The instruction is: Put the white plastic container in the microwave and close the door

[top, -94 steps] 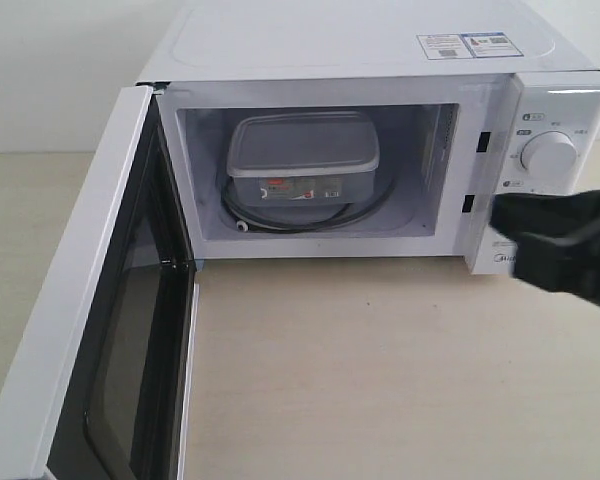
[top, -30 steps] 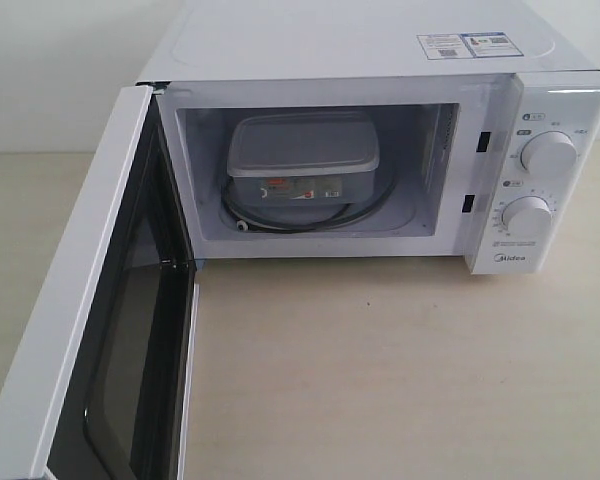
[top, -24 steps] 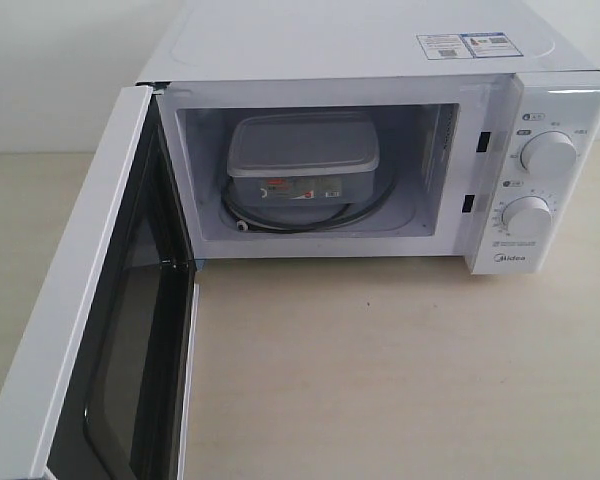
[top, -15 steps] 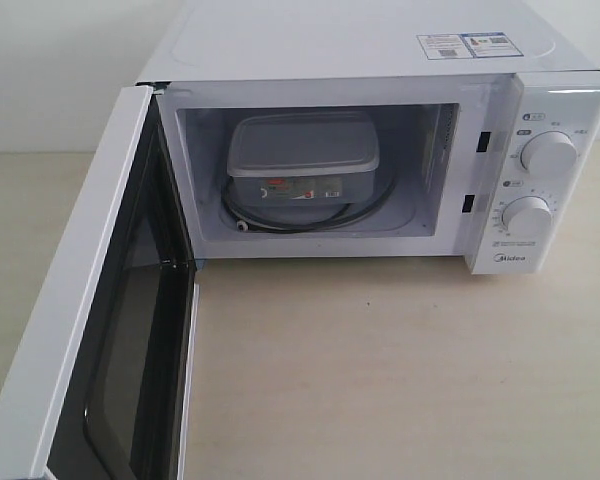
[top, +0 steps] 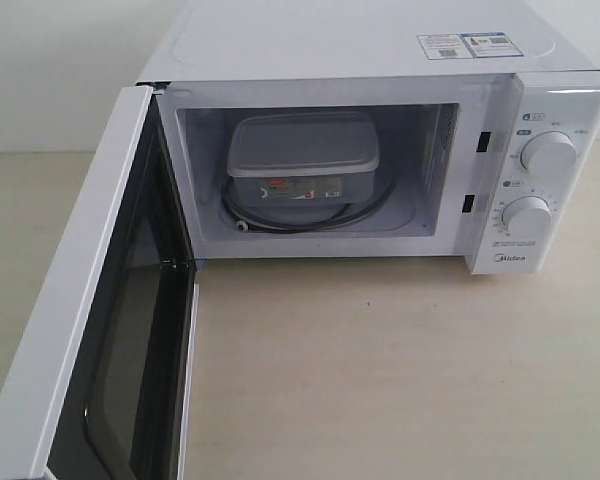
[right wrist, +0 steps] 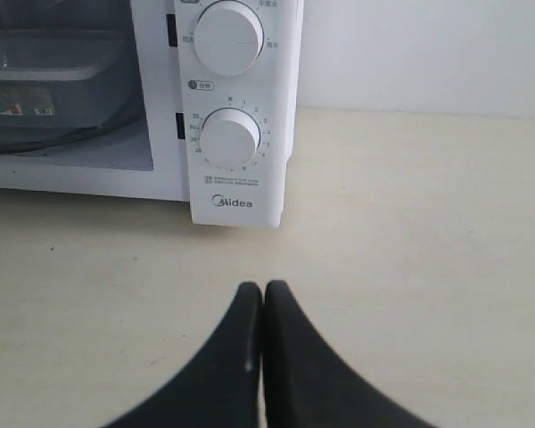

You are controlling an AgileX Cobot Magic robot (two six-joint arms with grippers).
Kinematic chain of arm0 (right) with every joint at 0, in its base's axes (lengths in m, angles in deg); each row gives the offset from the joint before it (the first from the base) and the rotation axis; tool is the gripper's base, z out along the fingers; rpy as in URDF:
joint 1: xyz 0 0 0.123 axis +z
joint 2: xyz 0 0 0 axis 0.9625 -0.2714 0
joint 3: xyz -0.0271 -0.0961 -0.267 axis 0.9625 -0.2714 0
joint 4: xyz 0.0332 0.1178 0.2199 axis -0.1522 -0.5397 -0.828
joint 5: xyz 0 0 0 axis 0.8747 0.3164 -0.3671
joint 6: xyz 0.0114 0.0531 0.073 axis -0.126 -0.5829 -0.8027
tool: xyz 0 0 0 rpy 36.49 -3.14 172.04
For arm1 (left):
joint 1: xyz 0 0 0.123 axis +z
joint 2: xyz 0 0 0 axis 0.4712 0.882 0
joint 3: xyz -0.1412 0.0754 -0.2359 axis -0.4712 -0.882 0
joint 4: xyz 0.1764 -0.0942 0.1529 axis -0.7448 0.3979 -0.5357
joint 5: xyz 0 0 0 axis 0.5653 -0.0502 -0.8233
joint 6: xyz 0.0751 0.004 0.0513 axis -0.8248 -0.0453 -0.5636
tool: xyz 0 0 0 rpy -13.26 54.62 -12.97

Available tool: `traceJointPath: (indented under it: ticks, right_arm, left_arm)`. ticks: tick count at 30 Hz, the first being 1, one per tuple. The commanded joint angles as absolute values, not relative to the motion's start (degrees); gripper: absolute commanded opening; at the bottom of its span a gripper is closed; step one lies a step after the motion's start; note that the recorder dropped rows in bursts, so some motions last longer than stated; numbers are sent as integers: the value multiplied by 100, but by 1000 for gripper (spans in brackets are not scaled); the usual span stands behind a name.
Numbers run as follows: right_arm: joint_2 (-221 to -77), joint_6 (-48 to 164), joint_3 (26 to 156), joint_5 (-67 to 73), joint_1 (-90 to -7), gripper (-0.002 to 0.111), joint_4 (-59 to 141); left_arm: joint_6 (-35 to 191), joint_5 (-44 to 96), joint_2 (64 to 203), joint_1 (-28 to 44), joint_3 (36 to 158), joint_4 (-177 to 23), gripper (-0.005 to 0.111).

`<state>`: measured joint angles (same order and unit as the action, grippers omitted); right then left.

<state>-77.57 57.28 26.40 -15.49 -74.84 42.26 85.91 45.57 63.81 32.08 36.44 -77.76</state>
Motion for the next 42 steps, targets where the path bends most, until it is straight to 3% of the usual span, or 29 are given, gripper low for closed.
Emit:
traceJointPath:
  ticks: [1, 10, 24, 32, 39, 42]
  right_arm:
    - [-7728, 5728, 2639, -1524, -7530, 0, 4247]
    - [-7728, 5728, 2639, -1524, -7530, 0, 4247]
    - [-7728, 5728, 2639, -1524, -7530, 0, 4247]
    - [-7728, 5728, 2639, -1524, -7530, 0, 4247]
    - [-7728, 5728, 2639, -1524, -7530, 0, 4247]
    - [-7728, 5728, 2639, -1524, -7530, 0, 4247]
  left_arm:
    - [8581, 4537, 6363, 3224, 3624, -7782, 4]
    - [8581, 4709, 6363, 3224, 3773, -7716, 4]
    - [8589, 6309, 6363, 3224, 6514, -6797, 4]
    - [8607, 4884, 6363, 3224, 6608, -6423, 4]
    - [8607, 2127, 6363, 3224, 6621, -4951, 4]
    - [8607, 2152, 6433, 3224, 6877, -4951, 4]
